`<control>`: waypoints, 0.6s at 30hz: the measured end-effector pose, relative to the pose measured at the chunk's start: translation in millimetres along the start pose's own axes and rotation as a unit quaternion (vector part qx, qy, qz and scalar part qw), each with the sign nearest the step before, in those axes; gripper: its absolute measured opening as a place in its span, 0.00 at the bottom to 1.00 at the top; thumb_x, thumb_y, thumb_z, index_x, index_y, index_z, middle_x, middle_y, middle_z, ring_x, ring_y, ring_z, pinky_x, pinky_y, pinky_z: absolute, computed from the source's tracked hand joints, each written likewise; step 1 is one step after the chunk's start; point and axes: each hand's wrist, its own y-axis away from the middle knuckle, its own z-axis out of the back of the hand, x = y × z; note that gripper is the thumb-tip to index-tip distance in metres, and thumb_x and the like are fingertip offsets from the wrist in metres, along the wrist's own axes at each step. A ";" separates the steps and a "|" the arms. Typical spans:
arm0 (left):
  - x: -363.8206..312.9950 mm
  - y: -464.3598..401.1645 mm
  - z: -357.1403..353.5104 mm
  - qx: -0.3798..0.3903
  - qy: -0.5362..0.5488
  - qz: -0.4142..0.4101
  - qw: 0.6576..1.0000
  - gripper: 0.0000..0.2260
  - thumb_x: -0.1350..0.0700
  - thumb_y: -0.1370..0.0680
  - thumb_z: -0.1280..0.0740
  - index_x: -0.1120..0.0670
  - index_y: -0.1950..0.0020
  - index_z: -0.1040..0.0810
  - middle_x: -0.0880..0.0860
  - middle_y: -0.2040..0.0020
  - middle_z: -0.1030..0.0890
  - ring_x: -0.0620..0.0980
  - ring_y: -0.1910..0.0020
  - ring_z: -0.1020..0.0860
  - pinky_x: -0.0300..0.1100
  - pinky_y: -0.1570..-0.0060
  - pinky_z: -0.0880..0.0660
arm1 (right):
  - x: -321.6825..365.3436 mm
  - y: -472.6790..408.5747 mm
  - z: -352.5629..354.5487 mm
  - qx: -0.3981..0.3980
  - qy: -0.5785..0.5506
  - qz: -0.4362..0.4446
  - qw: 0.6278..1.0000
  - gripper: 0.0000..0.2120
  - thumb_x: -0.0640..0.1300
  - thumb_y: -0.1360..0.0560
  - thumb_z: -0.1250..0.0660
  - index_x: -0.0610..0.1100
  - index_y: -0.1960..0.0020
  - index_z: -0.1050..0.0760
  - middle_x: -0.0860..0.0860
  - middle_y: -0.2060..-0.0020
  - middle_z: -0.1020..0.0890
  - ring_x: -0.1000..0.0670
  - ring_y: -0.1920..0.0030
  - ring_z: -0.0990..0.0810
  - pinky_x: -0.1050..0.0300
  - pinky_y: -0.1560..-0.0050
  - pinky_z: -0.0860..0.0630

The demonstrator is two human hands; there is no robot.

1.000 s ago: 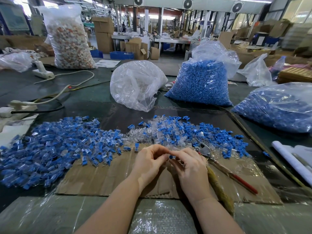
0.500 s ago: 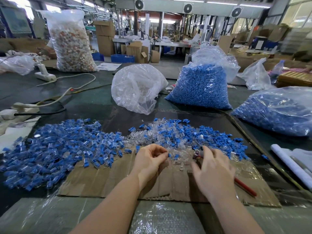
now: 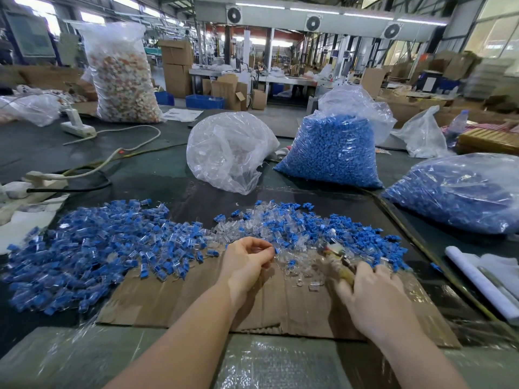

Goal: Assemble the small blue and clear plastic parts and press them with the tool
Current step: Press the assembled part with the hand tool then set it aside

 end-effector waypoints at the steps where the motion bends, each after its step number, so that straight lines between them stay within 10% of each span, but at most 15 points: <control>1: -1.3 -0.4 1.1 0.001 0.011 0.008 1.000 0.01 0.63 0.26 0.31 0.59 0.55 0.21 0.54 0.66 0.21 0.45 0.74 0.26 0.35 0.79 0.32 | 1.9 -1.0 4.2 0.011 -0.051 0.024 0.998 0.13 0.54 0.20 0.47 0.46 0.48 0.32 0.49 0.51 0.27 0.50 0.52 0.27 0.60 0.55 0.31; 6: -7.4 -5.7 2.1 0.001 0.041 0.021 0.999 0.02 0.63 0.26 0.31 0.57 0.55 0.20 0.51 0.66 0.19 0.43 0.72 0.22 0.36 0.73 0.26 | 24.6 -2.4 19.4 0.172 -0.329 0.060 0.927 0.13 0.49 0.20 0.44 0.43 0.59 0.30 0.51 0.67 0.30 0.53 0.68 0.32 0.60 0.65 0.34; 18: -7.1 -11.3 6.8 -0.052 0.038 0.032 0.997 0.02 0.65 0.27 0.31 0.60 0.58 0.20 0.54 0.68 0.19 0.45 0.73 0.22 0.36 0.71 0.25 | 36.7 -7.4 24.0 0.309 -0.376 0.047 0.872 0.06 0.38 0.29 0.39 0.41 0.53 0.27 0.45 0.62 0.25 0.47 0.62 0.25 0.52 0.60 0.30</control>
